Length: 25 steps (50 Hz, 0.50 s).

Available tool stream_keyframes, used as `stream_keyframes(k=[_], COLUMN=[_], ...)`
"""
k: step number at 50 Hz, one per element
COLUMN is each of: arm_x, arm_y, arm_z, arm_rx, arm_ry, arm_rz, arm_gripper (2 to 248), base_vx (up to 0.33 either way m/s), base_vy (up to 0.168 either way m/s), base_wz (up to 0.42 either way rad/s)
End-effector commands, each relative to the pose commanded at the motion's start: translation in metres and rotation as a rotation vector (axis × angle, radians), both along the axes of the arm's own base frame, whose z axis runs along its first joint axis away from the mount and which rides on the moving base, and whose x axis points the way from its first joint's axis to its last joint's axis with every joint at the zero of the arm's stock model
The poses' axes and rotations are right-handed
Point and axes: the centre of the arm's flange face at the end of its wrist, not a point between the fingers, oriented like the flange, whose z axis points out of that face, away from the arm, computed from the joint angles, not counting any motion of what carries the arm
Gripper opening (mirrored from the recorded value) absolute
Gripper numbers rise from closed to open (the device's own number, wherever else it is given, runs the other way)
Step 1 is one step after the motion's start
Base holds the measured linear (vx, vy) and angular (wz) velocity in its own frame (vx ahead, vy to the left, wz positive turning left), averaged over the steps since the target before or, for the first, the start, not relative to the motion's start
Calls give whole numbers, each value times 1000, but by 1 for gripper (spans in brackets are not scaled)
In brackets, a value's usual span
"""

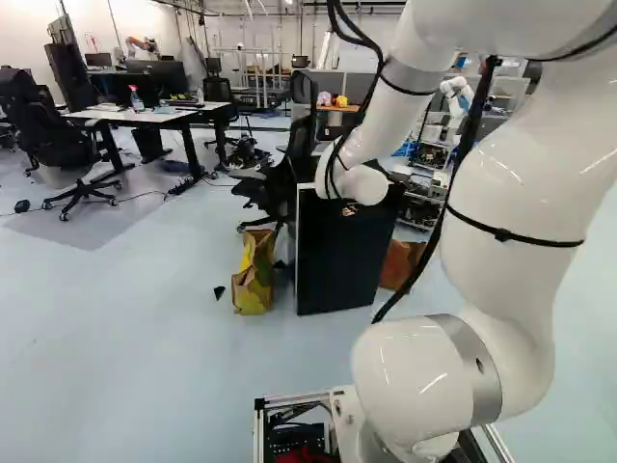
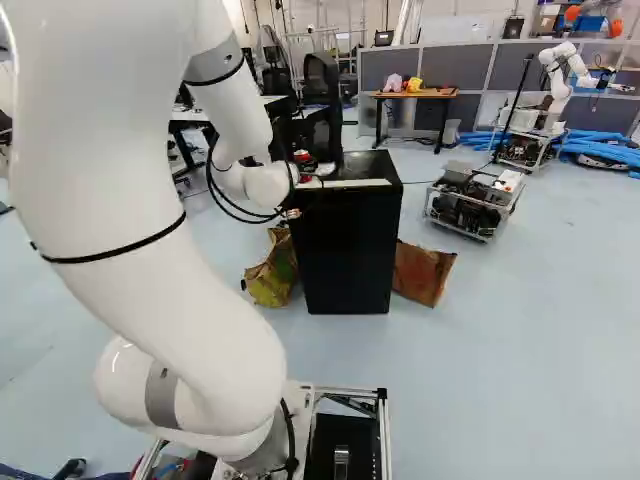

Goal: Grab a drink from the fridge

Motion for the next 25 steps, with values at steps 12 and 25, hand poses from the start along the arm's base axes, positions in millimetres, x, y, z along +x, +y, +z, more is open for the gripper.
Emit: stream_keyframes(k=[12, 25], arm_x=[-43, -83], arm_y=[1, 1], arm_z=[-8, -19], arm_rx=[3, 6], arm_ry=[25, 49], arm_rz=[-5, -9], arm_gripper=[98, 98], base_vx=[0, 0], base_vy=[0, 0], base_wz=[0, 0])
